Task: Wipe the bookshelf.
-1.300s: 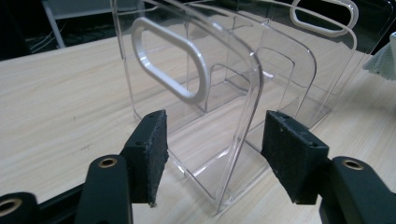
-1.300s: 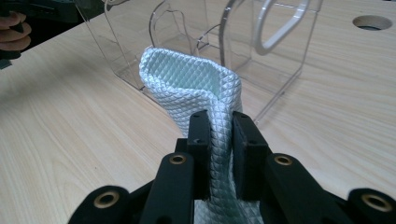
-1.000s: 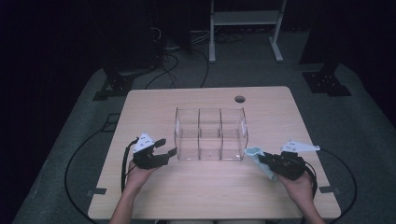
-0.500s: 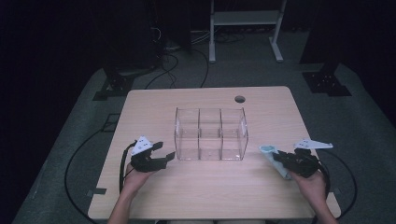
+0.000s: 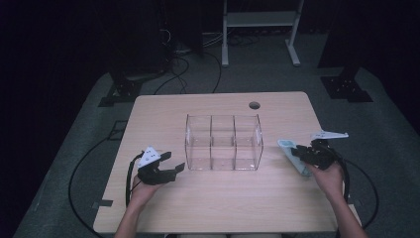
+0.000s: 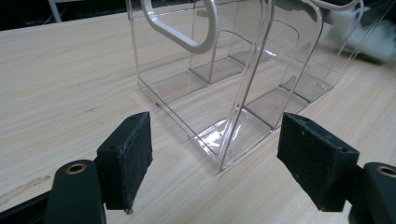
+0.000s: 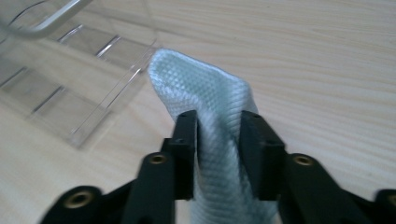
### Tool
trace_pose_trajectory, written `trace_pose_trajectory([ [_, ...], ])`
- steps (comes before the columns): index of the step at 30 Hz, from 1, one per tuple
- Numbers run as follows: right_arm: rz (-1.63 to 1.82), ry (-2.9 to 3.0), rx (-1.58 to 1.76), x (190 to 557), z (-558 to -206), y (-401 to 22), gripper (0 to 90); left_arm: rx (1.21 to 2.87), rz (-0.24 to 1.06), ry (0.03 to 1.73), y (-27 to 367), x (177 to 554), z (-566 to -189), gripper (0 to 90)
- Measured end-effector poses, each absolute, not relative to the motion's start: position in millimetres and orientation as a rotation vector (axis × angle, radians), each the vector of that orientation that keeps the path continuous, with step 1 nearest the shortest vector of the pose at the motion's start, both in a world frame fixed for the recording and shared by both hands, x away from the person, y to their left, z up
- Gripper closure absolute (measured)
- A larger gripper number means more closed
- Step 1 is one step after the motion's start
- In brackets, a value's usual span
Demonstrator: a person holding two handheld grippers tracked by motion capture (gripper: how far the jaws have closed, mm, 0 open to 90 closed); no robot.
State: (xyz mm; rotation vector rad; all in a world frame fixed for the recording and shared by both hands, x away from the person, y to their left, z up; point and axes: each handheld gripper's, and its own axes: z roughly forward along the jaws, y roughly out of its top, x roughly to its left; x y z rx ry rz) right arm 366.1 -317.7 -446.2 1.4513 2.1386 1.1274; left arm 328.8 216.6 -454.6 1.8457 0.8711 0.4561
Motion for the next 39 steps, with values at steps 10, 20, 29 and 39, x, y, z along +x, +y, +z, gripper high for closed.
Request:
trace_pose_trajectory([
  [10, 1.144, 2.126, 1.503, 380.0, -448.0, -318.2, 57.0, 1.830, 0.446, 0.889, 220.1, 328.3, -457.0, 20.9],
  [20, 1.182, 2.137, 1.497, 371.0, -453.1, -318.1, 54.2, 1.837, 0.437, 0.902, 220.8, 326.4, -460.1, 18.0],
  [29, 1.211, 2.146, 1.506, 360.4, -461.2, -320.6, 49.8, 1.831, 0.436, 0.911, 222.4, 324.8, -461.5, 16.1],
  [39, 1.237, 2.137, 1.517, 348.0, -465.7, -326.2, 44.3, 1.836, 0.432, 0.926, 223.9, 321.5, -465.0, 15.1],
])
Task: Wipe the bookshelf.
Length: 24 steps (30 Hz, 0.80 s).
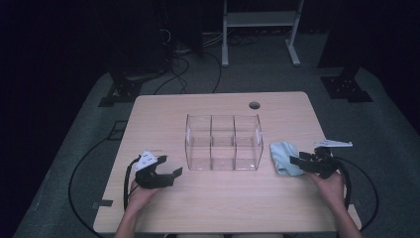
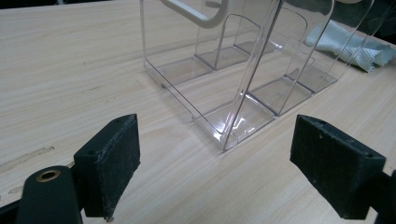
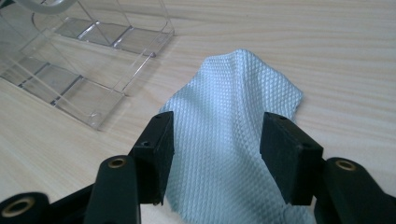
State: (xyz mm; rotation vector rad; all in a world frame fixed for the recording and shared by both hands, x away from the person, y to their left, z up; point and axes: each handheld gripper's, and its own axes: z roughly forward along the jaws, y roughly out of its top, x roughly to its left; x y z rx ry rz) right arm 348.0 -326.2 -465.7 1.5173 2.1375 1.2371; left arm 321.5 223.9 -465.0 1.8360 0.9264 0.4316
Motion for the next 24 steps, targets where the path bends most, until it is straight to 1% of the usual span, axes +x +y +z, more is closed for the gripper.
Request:
trace_pose_trajectory([
  [8, 1.264, 2.133, 1.529, 334.5, -468.6, -331.8, 40.8, 1.839, 0.429, 0.920, 222.5, 320.2, -465.1, 14.9],
  [24, 1.330, 2.091, 1.533, 307.4, -472.6, -337.5, 37.8, 1.846, 0.426, 0.908, 220.7, 317.2, -463.1, 13.3],
])
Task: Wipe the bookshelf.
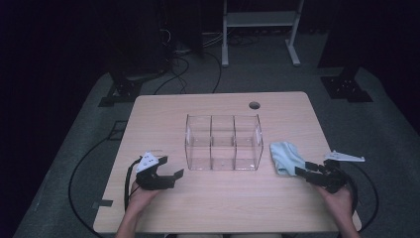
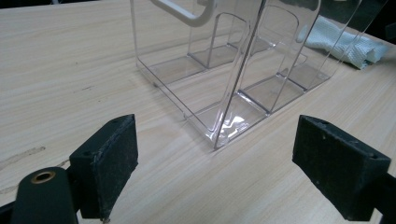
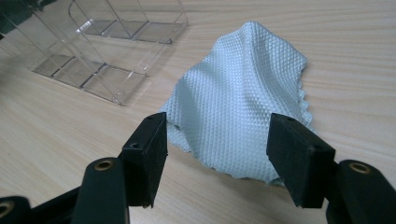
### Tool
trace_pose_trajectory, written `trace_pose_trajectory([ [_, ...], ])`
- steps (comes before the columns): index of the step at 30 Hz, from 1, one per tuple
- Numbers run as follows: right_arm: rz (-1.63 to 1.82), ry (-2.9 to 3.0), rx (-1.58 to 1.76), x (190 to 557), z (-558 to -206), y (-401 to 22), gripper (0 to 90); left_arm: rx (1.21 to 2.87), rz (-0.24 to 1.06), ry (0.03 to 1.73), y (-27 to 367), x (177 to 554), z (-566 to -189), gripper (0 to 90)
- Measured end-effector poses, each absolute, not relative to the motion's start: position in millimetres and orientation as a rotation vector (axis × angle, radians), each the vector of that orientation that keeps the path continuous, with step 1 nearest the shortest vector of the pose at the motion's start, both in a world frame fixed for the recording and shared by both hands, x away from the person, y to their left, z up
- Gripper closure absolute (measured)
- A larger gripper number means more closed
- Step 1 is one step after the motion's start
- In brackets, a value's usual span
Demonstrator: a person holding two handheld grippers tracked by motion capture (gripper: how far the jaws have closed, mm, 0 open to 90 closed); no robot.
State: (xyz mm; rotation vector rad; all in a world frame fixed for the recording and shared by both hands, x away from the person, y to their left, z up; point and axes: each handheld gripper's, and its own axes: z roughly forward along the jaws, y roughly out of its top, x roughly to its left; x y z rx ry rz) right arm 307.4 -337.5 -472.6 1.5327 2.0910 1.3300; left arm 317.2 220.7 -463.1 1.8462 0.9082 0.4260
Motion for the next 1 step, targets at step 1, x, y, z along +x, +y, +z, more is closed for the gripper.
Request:
trace_pose_trajectory([
  [1, 1.337, 2.088, 1.529, 306.1, -473.2, -337.5, 37.6, 1.844, 0.426, 0.908, 220.2, 317.1, -463.1, 13.2],
])
